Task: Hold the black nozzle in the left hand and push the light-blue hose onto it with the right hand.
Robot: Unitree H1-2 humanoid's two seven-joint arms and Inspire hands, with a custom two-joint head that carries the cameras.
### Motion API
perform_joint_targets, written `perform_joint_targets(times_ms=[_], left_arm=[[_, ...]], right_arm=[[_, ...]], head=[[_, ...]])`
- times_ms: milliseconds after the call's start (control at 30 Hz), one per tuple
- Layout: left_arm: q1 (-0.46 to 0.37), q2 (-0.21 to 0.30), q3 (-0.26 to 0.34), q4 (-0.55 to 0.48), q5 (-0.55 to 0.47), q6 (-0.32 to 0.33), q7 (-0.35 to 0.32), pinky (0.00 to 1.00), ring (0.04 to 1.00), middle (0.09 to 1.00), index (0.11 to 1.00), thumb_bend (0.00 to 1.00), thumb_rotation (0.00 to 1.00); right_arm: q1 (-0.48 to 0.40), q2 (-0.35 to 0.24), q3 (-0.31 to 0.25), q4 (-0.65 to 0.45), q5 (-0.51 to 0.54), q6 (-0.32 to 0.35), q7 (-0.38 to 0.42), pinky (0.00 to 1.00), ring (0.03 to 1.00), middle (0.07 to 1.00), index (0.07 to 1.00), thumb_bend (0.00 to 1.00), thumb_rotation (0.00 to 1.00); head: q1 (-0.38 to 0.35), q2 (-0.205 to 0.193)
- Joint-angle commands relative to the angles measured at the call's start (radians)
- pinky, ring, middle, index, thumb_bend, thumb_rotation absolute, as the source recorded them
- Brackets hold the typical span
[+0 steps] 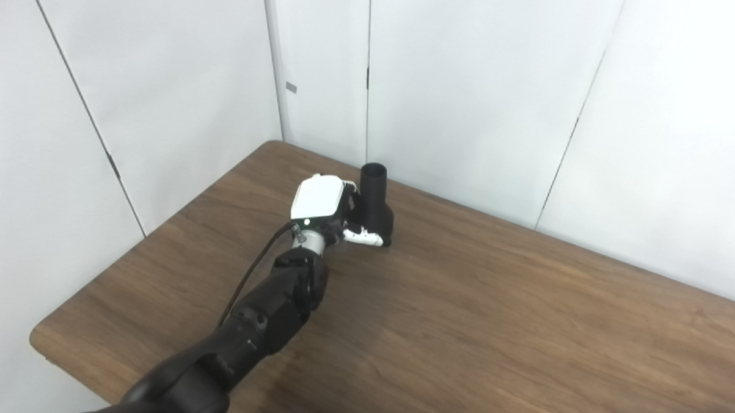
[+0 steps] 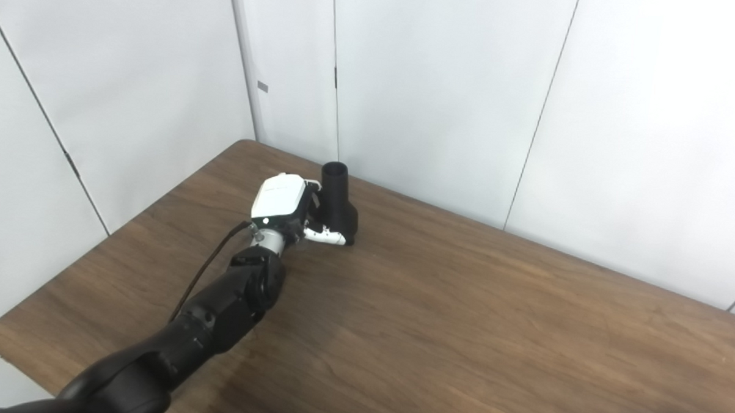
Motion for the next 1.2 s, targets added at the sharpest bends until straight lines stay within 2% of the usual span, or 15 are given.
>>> perform_joint_targets(times_ms=[0,100,200,367,400,500,567,600,700,767,833,967,1167], left_arm=[[0.003,0.008,-0.008,0.032,-0.004,-0.027,-0.006,0.93,0.577,0.480,0.487,0.53,0.00],[0.014,0.008,-0.006,0.024,-0.006,-0.051,0.005,0.91,0.556,0.471,0.495,0.52,0.00],[0.032,0.015,-0.005,-0.001,-0.008,-0.067,0.001,0.90,0.546,0.471,0.497,0.52,0.00],[0.069,0.029,0.013,-0.059,-0.025,-0.112,0.002,0.88,0.513,0.463,0.506,0.52,0.00],[0.076,0.030,0.017,-0.071,-0.028,-0.125,0.002,0.88,0.507,0.460,0.509,0.52,0.00],[0.098,0.037,0.026,-0.107,-0.032,-0.160,0.000,0.89,0.488,0.450,0.518,0.52,0.00],[0.118,0.038,0.030,-0.142,-0.029,-0.178,0.000,0.89,0.474,0.447,0.520,0.52,0.00],[0.129,0.037,0.029,-0.159,-0.025,-0.190,0.004,0.86,0.489,0.437,0.511,0.51,0.00],[0.153,0.034,0.027,-0.197,-0.017,-0.217,0.005,0.85,0.504,0.430,0.502,0.50,0.00],[0.165,0.031,0.028,-0.221,-0.017,-0.228,-0.003,0.85,0.507,0.435,0.502,0.50,0.00],[0.174,0.029,0.024,-0.240,-0.008,-0.237,-0.007,0.85,0.507,0.438,0.501,0.50,0.00],[0.201,0.019,0.021,-0.299,-0.016,-0.247,-0.038,0.88,0.509,0.440,0.496,0.50,0.00],[0.255,-0.005,0.010,-0.384,-0.024,-0.308,-0.065,0.89,0.515,0.444,0.488,0.50,0.00]], right_arm=[[-0.007,0.016,0.004,-0.012,-0.002,-0.006,-0.014,0.38,0.505,0.542,0.505,0.99,0.63],[-0.009,0.027,0.000,-0.027,0.000,-0.002,-0.027,0.38,0.505,0.541,0.506,0.97,0.62],[-0.003,0.042,-0.003,-0.066,-0.012,0.036,-0.051,0.39,0.508,0.543,0.502,0.99,0.61],[0.017,0.072,-0.006,-0.182,-0.061,0.157,-0.096,0.38,0.511,0.548,0.503,0.97,0.61],[0.024,0.077,-0.006,-0.213,-0.067,0.184,-0.101,0.39,0.521,0.557,0.509,0.94,0.61],[0.040,0.086,-0.004,-0.285,-0.067,0.232,-0.106,0.45,0.579,0.606,0.549,0.77,0.54],[0.048,0.080,-0.005,-0.322,-0.065,0.242,-0.103,0.50,0.626,0.649,0.598,0.53,0.49],[0.050,0.083,-0.013,-0.348,-0.062,0.259,-0.111,0.51,0.632,0.656,0.615,0.35,0.35],[0.053,0.089,-0.036,-0.399,-0.072,0.301,-0.136,0.51,0.627,0.653,0.617,0.30,0.24],[0.053,0.091,-0.050,-0.409,-0.082,0.309,-0.151,0.54,0.648,0.668,0.635,0.27,0.08],[0.053,0.085,-0.063,-0.406,-0.078,0.310,-0.158,0.57,0.667,0.685,0.653,0.26,0.02],[0.051,0.064,-0.086,-0.376,-0.088,0.281,-0.164,0.59,0.685,0.704,0.673,0.25,0.00],[0.024,0.101,-0.140,-0.407,-0.044,0.353,-0.219,0.60,0.661,0.664,0.646,0.29,0.00]], head=[[-0.012,-0.002],[-0.046,-0.001],[-0.102,0.017],[-0.198,0.046],[-0.227,0.053],[-0.290,0.070],[-0.314,0.080],[-0.326,0.086],[-0.351,0.097],[-0.364,0.104],[-0.374,0.109],[-0.396,0.115],[-0.457,0.130]])
